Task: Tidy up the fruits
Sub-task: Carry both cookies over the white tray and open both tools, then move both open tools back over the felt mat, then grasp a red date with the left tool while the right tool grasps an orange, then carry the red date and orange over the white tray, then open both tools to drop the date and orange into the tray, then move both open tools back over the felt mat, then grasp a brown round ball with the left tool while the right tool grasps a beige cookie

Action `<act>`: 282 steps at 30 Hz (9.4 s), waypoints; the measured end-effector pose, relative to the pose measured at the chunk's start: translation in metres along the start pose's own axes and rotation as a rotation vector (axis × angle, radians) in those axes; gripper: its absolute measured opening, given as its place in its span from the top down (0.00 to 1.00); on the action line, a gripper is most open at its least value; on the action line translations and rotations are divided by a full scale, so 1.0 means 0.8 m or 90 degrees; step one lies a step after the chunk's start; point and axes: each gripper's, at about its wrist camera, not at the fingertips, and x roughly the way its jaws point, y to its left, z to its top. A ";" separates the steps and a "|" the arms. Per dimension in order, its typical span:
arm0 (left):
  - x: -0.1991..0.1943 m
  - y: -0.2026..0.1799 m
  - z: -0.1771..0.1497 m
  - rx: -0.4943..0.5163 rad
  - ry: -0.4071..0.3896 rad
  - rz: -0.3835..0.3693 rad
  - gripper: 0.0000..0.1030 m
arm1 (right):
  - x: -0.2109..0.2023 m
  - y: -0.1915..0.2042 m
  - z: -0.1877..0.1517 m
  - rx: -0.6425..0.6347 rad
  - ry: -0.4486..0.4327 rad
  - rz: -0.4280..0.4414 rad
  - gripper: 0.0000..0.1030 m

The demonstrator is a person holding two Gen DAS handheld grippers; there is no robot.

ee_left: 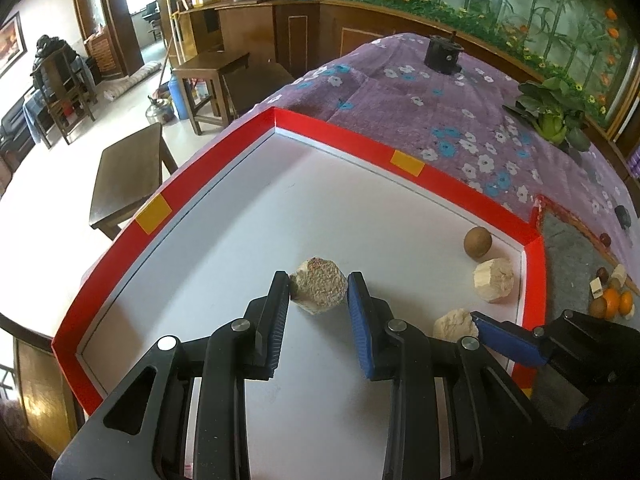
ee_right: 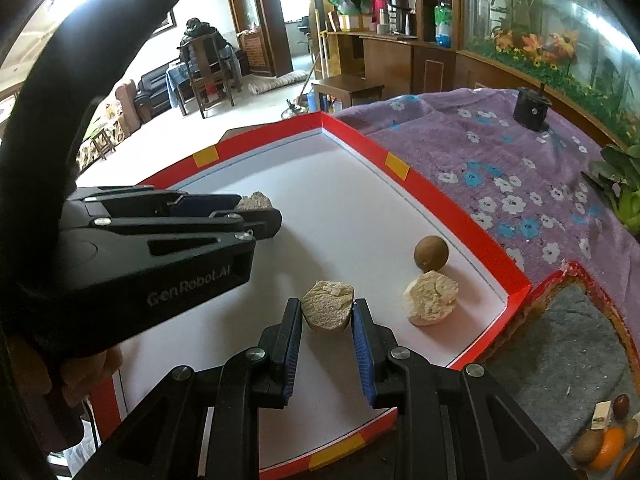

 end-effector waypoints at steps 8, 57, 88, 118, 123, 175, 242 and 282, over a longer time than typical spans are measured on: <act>-0.004 -0.001 -0.001 -0.008 -0.002 -0.005 0.44 | -0.018 0.002 -0.004 0.007 -0.016 0.006 0.71; -0.050 -0.313 -0.082 0.266 0.028 -0.172 0.37 | -0.234 -0.191 -0.236 0.260 -0.074 -0.191 0.39; -0.049 -0.290 -0.078 0.250 -0.010 -0.169 0.71 | -0.207 -0.209 -0.195 0.256 -0.091 -0.128 0.39; -0.078 -0.234 -0.075 0.207 -0.045 -0.144 0.71 | -0.202 -0.169 -0.170 0.235 -0.091 -0.135 0.67; -0.089 -0.218 -0.074 0.201 -0.059 -0.133 0.71 | -0.200 -0.142 -0.164 0.215 -0.090 -0.126 0.67; -0.037 -0.023 -0.029 0.042 -0.029 -0.005 0.71 | -0.032 -0.014 -0.017 0.034 0.012 -0.012 0.67; -0.018 -0.319 -0.055 0.244 0.018 -0.151 0.39 | -0.247 -0.199 -0.241 0.279 -0.110 -0.144 0.36; -0.068 -0.220 -0.053 0.194 -0.046 -0.159 0.77 | -0.132 -0.203 -0.133 0.259 -0.071 -0.106 0.44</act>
